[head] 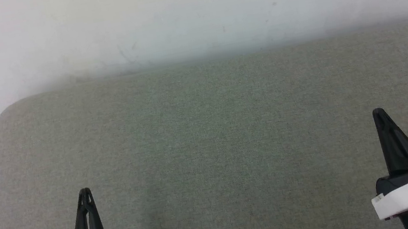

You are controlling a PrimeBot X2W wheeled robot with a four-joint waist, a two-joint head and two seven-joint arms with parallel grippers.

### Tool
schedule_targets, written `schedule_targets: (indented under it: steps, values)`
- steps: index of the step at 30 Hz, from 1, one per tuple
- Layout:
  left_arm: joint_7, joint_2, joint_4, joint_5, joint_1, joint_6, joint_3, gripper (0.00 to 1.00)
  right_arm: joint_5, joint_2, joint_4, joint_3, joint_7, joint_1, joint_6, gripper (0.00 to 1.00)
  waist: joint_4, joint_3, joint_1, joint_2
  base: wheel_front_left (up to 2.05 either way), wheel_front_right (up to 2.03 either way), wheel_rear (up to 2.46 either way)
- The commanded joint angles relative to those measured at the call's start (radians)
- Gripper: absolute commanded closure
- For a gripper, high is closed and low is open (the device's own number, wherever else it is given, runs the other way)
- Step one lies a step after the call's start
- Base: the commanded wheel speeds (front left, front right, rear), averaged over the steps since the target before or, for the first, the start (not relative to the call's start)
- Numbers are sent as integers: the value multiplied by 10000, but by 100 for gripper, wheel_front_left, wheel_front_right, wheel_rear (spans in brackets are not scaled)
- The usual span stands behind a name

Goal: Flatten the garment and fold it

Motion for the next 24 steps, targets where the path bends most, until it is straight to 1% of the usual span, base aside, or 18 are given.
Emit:
schedule_targets:
  steps: [1,24]
  values:
    - [54,-27,6,21,-57,-77,6,100,-84,5,-8,3,62,-22,-1,100,-3,0,0,-1,0,0,0]
    - [524,-124,26,86,-232,-339,36,100,-347,21,-22,70,532,-89,-5,100,-47,1,0,-1,0,0,0]
